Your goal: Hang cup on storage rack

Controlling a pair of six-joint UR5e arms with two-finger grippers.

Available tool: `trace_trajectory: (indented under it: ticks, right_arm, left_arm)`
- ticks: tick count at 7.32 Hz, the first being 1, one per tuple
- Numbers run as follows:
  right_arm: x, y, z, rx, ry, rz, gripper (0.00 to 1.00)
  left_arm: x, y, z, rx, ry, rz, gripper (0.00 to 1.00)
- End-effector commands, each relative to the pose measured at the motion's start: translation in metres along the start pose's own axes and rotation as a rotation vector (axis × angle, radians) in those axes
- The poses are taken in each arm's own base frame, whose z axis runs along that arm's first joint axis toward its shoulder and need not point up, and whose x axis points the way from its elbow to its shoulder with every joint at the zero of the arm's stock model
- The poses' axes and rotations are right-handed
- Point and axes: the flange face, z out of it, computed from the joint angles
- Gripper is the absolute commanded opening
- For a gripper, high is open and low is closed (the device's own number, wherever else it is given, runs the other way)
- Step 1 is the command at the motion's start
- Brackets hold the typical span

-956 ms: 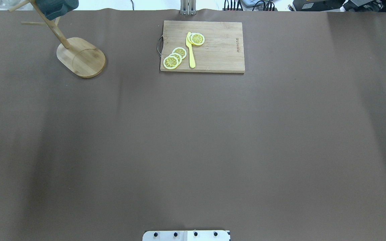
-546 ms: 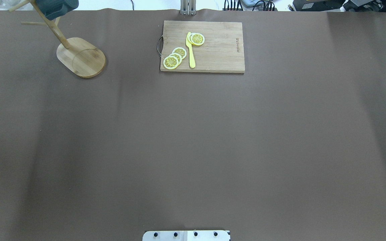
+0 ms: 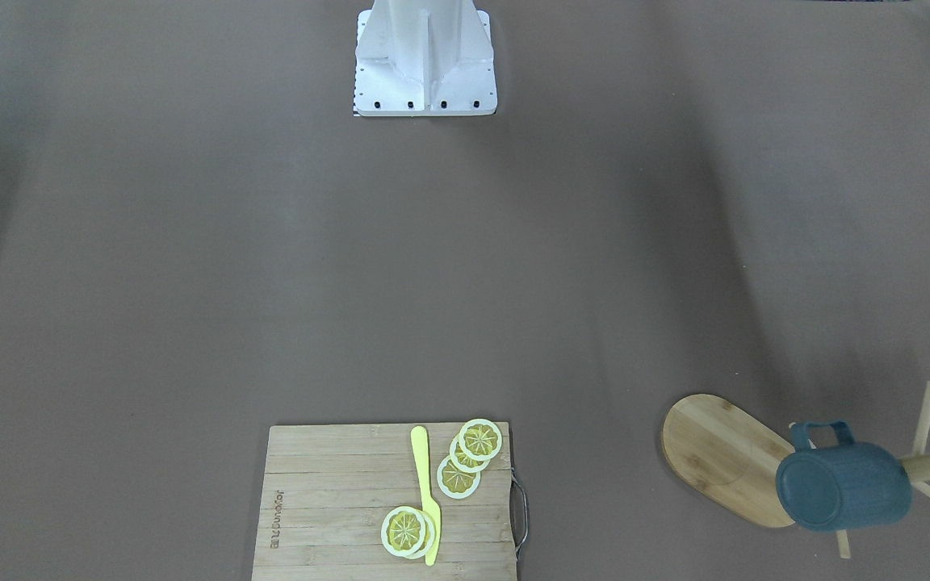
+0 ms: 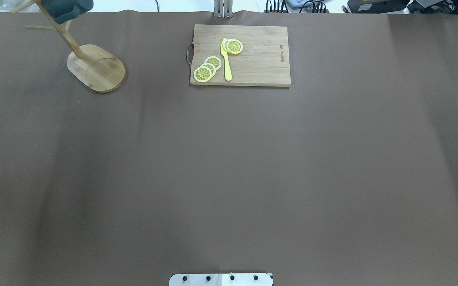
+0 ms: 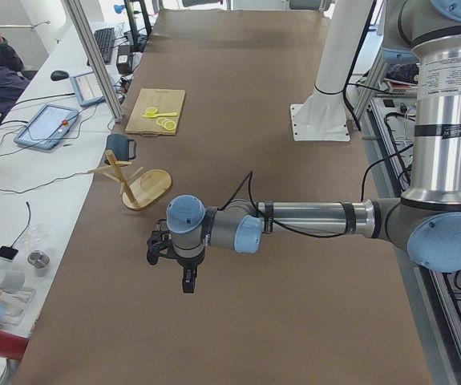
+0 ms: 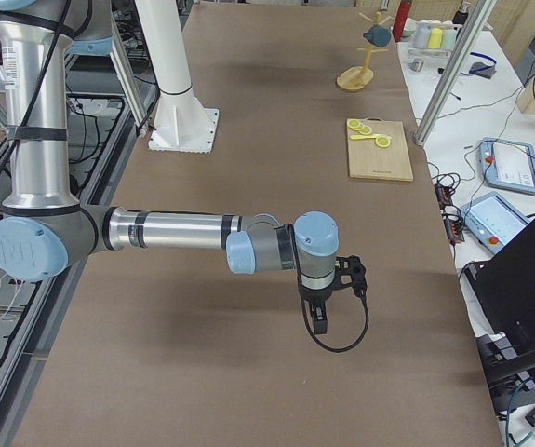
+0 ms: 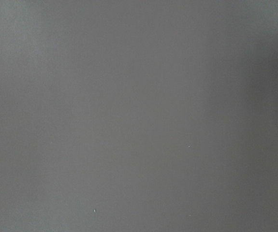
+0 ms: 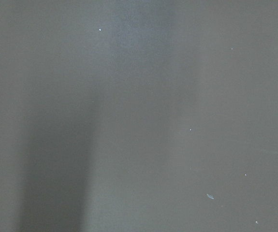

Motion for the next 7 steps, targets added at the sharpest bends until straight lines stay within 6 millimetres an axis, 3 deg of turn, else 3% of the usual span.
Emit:
trace_trajectory:
  ticks: [1,3,5,7]
  right_arm:
    - [0.006,0.005,0.011,-0.017,-0.010,0.010,1.00]
    - [0.013,0.016,0.020,-0.039,0.000,0.025,1.00]
    - [0.025,0.043,0.038,-0.081,0.002,0.055,1.00]
    - [0.027,0.052,0.040,-0.088,0.001,0.061,1.00]
  left_arm:
    - [0.001,0.006,0.001,-0.051,0.001,0.022,1.00]
    - [0.000,0.000,0.003,-0.052,0.003,0.024,1.00]
    - [0.008,0.004,-0.005,-0.025,0.004,0.056,1.00]
    - [0.011,0.003,-0.002,-0.022,0.005,0.070,1.00]
